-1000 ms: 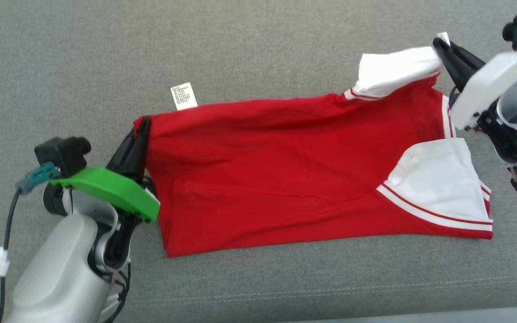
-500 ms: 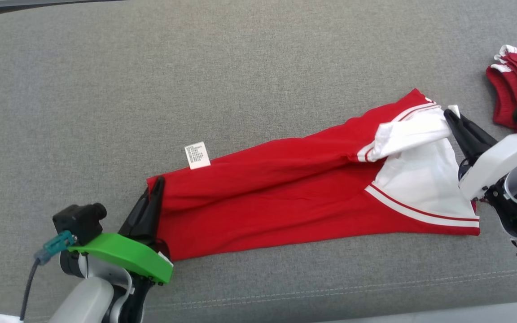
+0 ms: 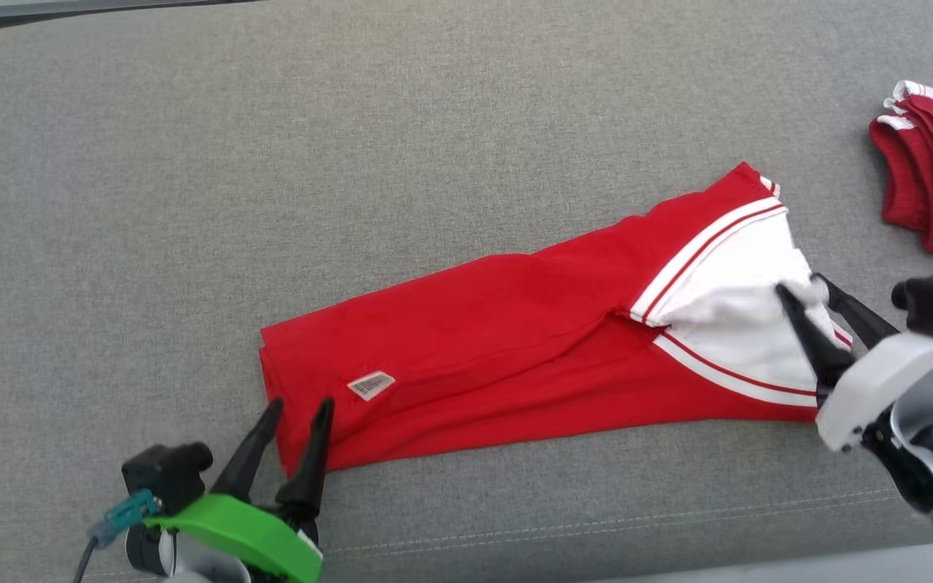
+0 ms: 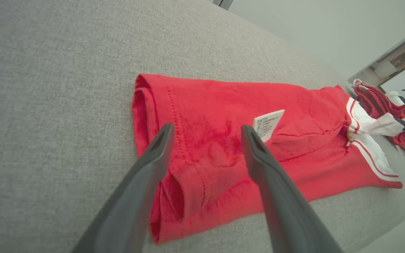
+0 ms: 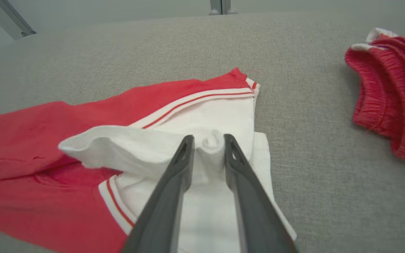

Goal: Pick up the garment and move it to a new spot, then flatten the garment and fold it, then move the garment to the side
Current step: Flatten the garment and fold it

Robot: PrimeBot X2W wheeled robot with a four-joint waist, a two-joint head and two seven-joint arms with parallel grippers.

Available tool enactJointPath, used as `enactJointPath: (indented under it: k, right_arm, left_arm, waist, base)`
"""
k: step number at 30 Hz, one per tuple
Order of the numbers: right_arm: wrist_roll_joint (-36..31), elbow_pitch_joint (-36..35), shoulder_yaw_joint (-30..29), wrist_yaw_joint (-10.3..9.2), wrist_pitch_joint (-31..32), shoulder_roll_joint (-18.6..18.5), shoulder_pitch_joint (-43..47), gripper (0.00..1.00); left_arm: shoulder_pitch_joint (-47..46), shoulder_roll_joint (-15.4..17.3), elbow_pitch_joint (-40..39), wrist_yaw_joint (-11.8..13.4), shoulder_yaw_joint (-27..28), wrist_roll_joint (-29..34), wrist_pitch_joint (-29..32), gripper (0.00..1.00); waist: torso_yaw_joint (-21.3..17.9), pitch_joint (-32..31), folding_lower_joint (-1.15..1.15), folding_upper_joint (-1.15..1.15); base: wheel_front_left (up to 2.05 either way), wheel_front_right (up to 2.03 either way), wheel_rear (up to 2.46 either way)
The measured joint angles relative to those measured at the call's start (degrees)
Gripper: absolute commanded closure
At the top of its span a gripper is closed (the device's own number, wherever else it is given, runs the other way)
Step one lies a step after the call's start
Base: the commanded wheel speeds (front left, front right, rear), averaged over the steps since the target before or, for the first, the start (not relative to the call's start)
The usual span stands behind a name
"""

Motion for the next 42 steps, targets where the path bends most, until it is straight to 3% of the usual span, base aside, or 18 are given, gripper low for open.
enactJointPath:
  k: [10, 20, 26, 31, 42]
  right_arm:
    - [-2.4, 0.3, 1.0, 0.00, 0.2, -4.0, 6.8, 0.00]
    - [-2.8, -0.6, -3.9, 0.01, 2.5, -3.9, 8.3, 0.00]
    - [-4.1, -0.7, -6.9, 0.01, 6.0, -2.6, 7.8, 0.00]
    - [-3.3, 2.0, -9.3, 0.00, 9.7, 0.8, 6.0, 0.00]
    - [-4.2, 16.8, -13.8, 0.01, 16.2, 5.3, -1.4, 0.00]
  left_arm:
    - [5.4, 2.6, -3.0, 2.2, 1.0, -0.2, 0.2, 0.00]
    - [5.2, 2.0, -6.4, 5.1, 2.2, 4.0, -1.0, 0.00]
    - [3.0, 0.9, -7.1, 6.2, 2.3, 6.3, -1.1, 0.00]
    - [2.6, 0.1, -8.6, 7.1, 2.9, 7.3, -1.2, 0.00]
    - [3.3, 0.2, -11.0, 8.1, 3.7, 8.0, -1.2, 0.00]
  waist:
    - [-0.6, -2.3, 0.00, 0.00]
    - [-0.4, -5.7, 0.00, 0.00]
    - [0.5, -8.2, 0.00, 0.00]
    - [2.2, -9.3, 0.00, 0.00]
    - [7.1, -8.9, 0.00, 0.00]
  base:
    - [0.00, 0.00, 0.00]
    - [0.00, 0.00, 0.00]
    - [0.00, 0.00, 0.00]
    - [0.00, 0.00, 0.00]
    - [0.00, 0.00, 0.00]
